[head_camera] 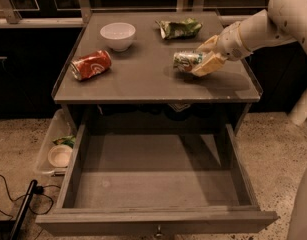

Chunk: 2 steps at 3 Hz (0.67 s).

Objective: Pick 7up can from top drawer and place on counter

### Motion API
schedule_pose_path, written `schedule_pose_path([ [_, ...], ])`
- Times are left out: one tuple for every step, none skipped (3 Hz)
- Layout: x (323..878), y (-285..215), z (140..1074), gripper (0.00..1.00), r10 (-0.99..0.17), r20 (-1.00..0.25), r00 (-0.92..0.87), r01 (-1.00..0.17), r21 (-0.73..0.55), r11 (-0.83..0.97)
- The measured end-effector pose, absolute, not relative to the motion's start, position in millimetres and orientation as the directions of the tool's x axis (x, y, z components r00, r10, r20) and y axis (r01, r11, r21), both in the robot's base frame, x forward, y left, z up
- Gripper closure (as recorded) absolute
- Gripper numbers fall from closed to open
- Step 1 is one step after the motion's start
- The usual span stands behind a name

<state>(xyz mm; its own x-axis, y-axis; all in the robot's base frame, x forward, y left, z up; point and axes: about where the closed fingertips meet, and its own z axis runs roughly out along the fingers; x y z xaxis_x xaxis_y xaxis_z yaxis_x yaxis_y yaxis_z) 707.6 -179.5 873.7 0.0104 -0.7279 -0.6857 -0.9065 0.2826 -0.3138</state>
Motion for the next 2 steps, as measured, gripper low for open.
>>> schedule_pose_path([
  [707.6,-179.5,873.7,0.60,-0.728,-0.686,0.010,-0.906,-0.314,0.283],
  [707.6,-179.4,873.6,0.36,-0.728,-0.686,0.010,-0.907,-0.314,0.283],
])
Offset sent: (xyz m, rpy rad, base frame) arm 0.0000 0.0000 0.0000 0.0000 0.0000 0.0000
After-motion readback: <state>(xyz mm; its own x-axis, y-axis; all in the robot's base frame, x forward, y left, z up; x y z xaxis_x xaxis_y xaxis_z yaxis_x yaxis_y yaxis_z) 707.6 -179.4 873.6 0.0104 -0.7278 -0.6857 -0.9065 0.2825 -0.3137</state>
